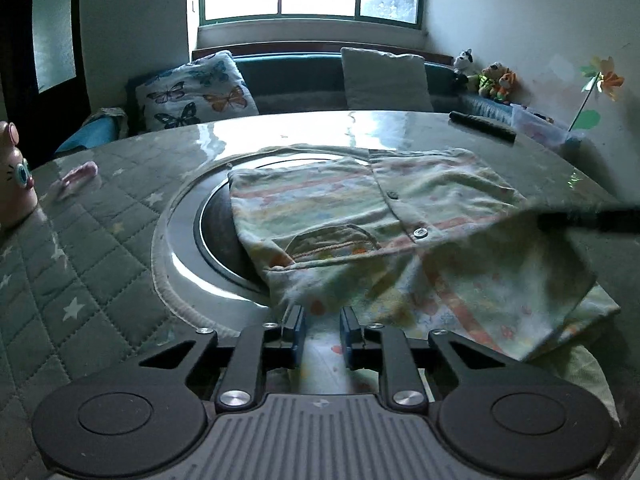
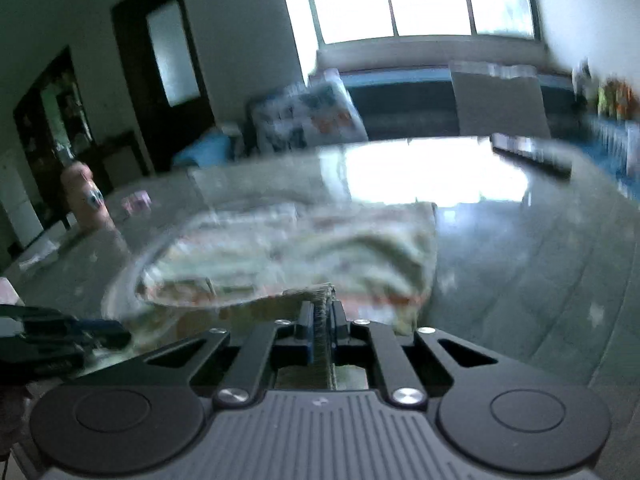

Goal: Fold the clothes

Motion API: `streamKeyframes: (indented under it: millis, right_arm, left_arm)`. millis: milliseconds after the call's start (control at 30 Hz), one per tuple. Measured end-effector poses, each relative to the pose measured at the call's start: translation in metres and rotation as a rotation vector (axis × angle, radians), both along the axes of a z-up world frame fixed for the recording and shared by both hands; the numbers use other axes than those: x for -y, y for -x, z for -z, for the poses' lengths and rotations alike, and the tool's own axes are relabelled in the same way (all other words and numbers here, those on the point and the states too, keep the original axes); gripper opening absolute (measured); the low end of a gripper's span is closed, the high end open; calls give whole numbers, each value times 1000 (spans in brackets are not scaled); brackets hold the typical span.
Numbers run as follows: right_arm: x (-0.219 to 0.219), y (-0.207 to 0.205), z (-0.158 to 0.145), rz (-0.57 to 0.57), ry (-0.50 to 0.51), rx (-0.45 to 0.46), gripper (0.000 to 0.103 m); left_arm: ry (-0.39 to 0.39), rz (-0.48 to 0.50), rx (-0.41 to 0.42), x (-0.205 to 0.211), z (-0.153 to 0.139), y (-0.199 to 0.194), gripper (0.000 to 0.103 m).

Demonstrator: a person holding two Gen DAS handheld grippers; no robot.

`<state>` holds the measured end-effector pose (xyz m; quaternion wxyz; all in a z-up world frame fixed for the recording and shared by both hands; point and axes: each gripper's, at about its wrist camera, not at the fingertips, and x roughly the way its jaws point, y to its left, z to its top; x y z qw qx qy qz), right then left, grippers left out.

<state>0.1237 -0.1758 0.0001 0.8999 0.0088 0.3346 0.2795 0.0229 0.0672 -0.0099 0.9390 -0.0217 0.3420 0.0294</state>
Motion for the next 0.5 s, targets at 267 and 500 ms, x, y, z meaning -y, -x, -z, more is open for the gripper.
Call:
streamKeyframes:
  millis: [267, 500]
  right_arm:
    - [5, -1, 1, -22, 15, 10, 11]
    - [-5, 1, 6, -79, 17, -1, 19]
  left_arm:
    - [-14, 19, 48, 2, -19, -6, 20]
    - [-53, -5, 7, 7, -7, -25, 23]
